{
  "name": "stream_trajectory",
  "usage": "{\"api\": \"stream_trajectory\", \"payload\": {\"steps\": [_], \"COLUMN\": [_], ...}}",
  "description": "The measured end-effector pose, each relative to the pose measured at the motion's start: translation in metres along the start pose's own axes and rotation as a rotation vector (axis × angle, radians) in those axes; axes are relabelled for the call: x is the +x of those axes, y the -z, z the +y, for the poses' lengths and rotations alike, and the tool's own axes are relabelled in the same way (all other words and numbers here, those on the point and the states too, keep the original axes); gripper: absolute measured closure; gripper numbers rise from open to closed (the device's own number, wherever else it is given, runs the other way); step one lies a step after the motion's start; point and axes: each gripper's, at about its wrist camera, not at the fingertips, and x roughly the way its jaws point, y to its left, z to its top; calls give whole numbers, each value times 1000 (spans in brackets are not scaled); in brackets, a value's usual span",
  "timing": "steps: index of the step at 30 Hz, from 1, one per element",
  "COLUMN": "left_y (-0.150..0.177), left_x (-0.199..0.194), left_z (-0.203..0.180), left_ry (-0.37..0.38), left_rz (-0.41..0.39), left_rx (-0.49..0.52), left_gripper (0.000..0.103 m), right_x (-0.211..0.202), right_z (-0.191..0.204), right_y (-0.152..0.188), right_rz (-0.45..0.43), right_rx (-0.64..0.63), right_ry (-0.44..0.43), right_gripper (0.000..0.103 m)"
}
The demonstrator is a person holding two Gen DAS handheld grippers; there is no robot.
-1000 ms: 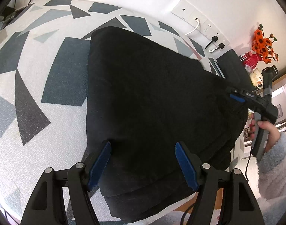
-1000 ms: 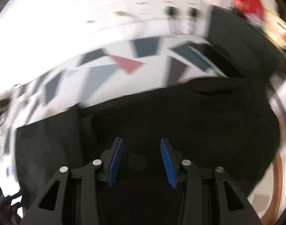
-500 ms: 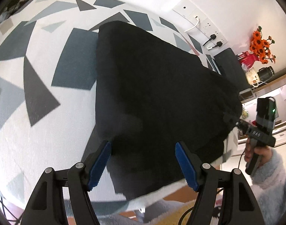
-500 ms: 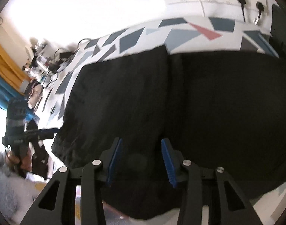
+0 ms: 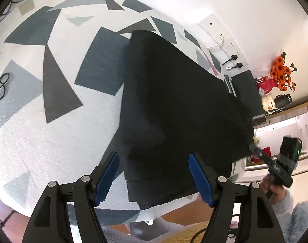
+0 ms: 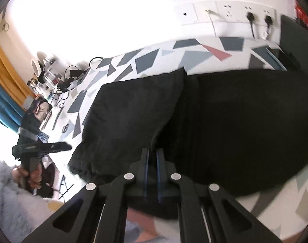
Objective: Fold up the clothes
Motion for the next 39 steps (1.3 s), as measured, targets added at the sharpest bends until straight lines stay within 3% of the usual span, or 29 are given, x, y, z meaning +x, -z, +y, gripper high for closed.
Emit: {"api": "stream_trajectory", "payload": {"steps": [5,12,16,19,24,26,30,33,39], "left_y": [2,0,-3,-8,-21,-27,-34,-34,-26], "left_x": [11,22,18,13,18,28,52,70,106], "left_z": [-1,-7,-17,-31,-57,-68,-92,-102,-118], "left_ry": [-2,-29,-41,-51,-38,-68,-165,-203,-318], "left_rz": [44,81,57,19,-21,-11,-2,12,49], "left_rx": [26,65,96,130,147,168,228,249,270], "left_gripper": [33,33,33,33,33,33,33,33,33], "right_x": [18,29,14,12,55,74,51,15,-44], "right_z": [-15,-28,-31,-33,-27,-27,-39,-68,-159], "right_y": [32,34,16,-3,-6,-5,-8,-5,27], "right_rz": [122,113,32,-22,59,108,-20,-126,-274], "right_rx": [26,96,115,108,41,22,69,142,386], "right_ry": [85,137,155,142,162,187,164,194,275], "right_gripper": [97,96,87,72,50,49,17,9,7]}}
